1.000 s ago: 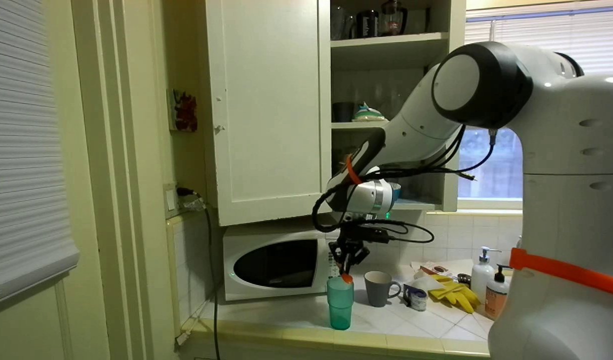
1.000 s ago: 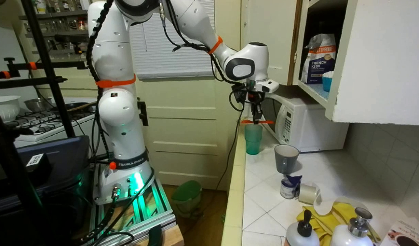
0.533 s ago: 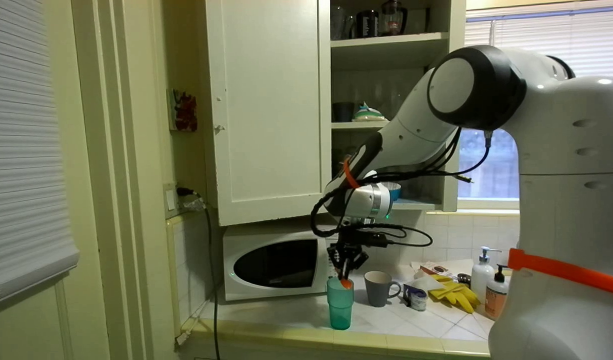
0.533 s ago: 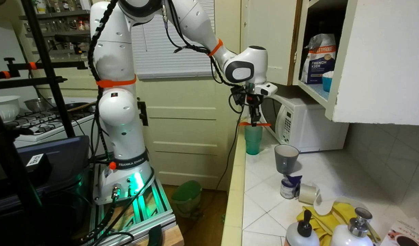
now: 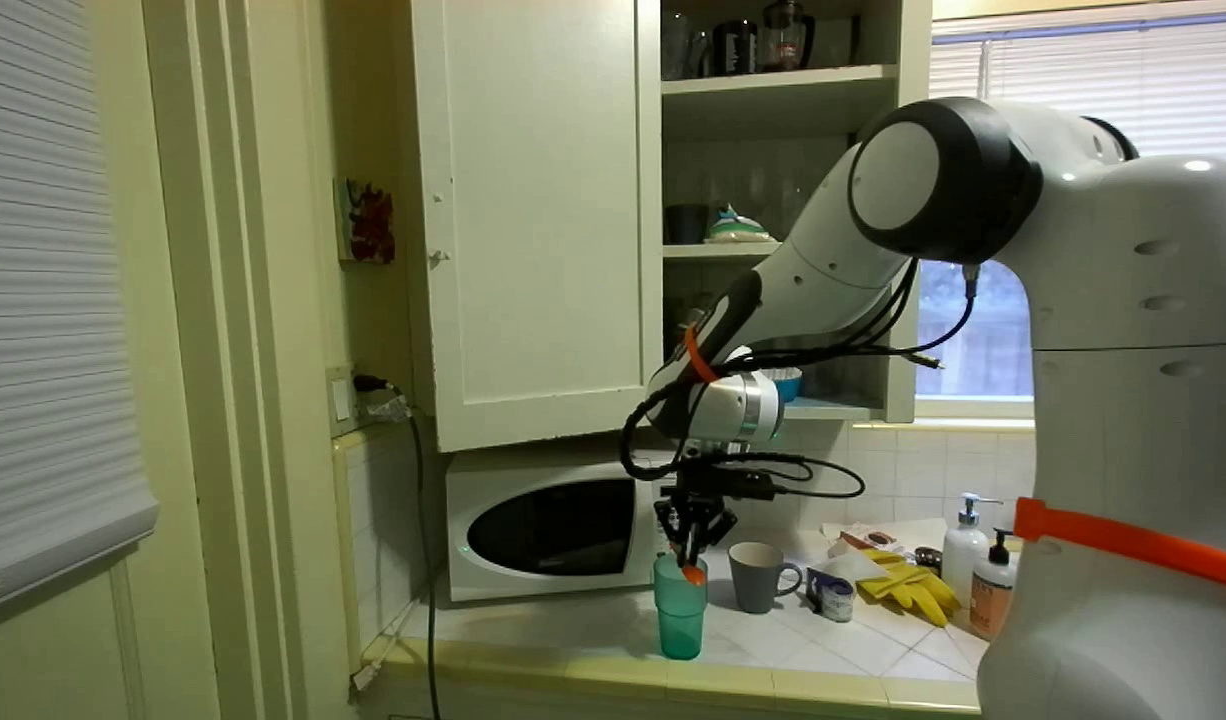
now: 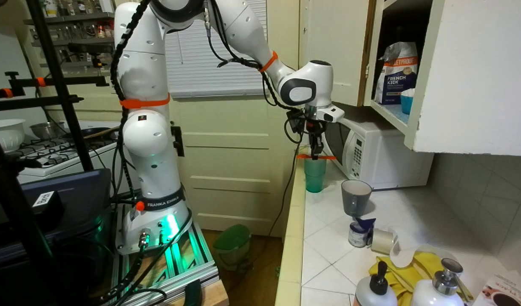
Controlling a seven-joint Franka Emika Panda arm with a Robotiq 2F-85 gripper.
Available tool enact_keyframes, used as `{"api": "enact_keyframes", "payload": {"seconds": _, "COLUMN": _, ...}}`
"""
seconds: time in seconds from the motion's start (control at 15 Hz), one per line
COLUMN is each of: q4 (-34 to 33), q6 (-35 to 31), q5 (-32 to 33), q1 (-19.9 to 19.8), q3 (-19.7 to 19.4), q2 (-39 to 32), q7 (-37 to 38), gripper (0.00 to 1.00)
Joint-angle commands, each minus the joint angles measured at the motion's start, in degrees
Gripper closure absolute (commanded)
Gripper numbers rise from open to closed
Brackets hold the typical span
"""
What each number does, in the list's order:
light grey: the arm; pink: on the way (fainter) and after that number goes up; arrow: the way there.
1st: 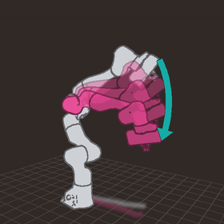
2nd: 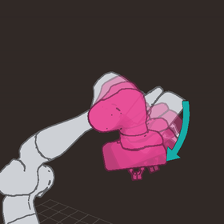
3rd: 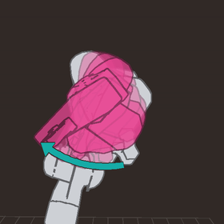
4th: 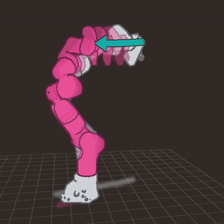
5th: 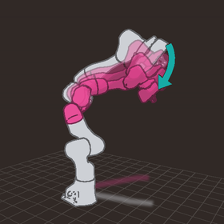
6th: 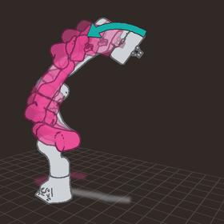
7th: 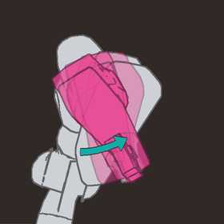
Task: Put the orange spoon on top of the green cup.
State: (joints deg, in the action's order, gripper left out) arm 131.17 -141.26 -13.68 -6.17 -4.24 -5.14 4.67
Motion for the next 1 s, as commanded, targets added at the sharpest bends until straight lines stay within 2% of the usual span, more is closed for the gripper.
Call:
{"api": "enact_keyframes", "payload": {"seconds": 0.0, "q4": 0.86, "q6": -0.69, "q5": 0.21, "q1": 0.44, "q3": -0.16, "q2": 0.22, "q7": 1.01, "gripper": 0.96}}
{"api": "enact_keyframes", "payload": {"seconds": 0.33, "q4": 0.96, "q6": -1.21, "q5": 0.67, "q1": 0.49, "q3": -0.21, "q2": 0.04, "q7": 1.31, "gripper": 0.96}}
{"api": "enact_keyframes", "payload": {"seconds": 0.4, "q4": 0.94, "q6": -1.19, "q5": 0.74, "q1": 0.49, "q3": -0.22, "q2": 0.04, "q7": 1.36, "gripper": 0.85}}
{"api": "enact_keyframes", "payload": {"seconds": 0.47, "q4": 0.96, "q6": -1.25, "q5": 0.9, "q1": 0.5, "q3": -0.24, "q2": 0.06, "q7": 1.48, "gripper": 0.59}}
{"api": "enact_keyframes", "payload": {"seconds": 0.6, "q4": 0.96, "q6": -1.24, "q5": 1.01, "q1": 0.51, "q3": -0.24, "q2": 0.07, "q7": 1.62, "gripper": 0.52}}
{"api": "enact_keyframes", "payload": {"seconds": 0.93, "q4": 0.93, "q6": -1.11, "q5": 1.12, "q1": 0.55, "q3": -0.22, "q2": -0.08, "q7": 1.89, "gripper": 0.14}}
